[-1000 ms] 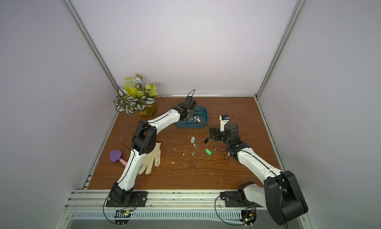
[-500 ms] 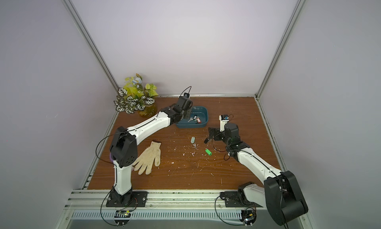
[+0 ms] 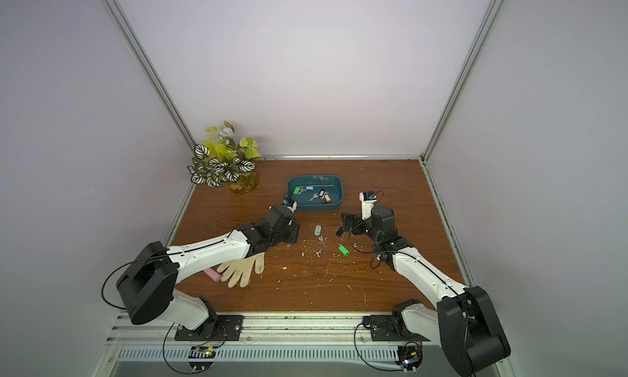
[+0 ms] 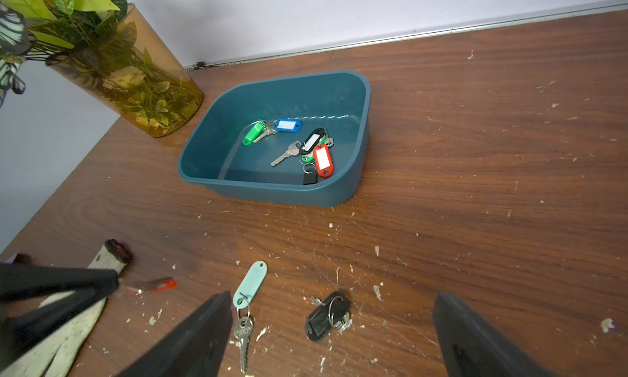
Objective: Take the keys out of the storage box
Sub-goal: Place the key at the center of the board.
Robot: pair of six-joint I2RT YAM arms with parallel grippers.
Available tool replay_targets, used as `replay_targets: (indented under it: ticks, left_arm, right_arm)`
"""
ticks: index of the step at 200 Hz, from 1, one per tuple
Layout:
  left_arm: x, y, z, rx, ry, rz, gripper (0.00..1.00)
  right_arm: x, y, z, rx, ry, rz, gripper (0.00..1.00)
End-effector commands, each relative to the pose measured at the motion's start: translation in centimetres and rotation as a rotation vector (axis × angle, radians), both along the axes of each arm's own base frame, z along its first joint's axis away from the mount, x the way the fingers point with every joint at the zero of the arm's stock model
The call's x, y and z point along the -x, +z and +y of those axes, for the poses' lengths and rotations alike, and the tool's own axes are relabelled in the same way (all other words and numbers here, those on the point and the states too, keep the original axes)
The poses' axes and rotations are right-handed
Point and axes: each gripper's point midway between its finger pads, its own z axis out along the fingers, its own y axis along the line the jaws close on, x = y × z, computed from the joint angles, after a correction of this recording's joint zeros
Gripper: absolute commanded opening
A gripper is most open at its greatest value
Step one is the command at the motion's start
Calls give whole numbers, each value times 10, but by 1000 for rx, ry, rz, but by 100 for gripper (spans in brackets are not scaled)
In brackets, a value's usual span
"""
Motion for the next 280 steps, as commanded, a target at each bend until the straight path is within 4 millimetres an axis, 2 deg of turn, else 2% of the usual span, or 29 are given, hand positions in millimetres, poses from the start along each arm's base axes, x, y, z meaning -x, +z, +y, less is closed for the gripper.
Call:
replay_targets:
  ticks: [1, 55, 99, 170, 234, 280]
  left_arm:
    - [-1, 5, -18, 116, 12, 0, 0]
    - [1, -33, -7, 19, 40, 60, 0]
    - [-1, -44, -7, -9, 48, 76, 1]
    - [-6, -44, -9, -16, 60, 73, 2]
    - [-27, -47, -18, -57, 63, 75, 3]
    - [-38, -33, -11, -73, 72, 47, 24]
  right_arm:
    - [-1, 12, -1, -16, 0, -45, 100]
    - [1, 14, -4, -1, -12, -56, 100]
    - [-1, 13, -6, 8, -20, -57, 100]
    - [1, 15, -5, -2, -16, -63, 100]
    - [1, 16, -9, 14, -31, -69, 100]
    - [-1, 18, -6, 19, -13, -61, 100]
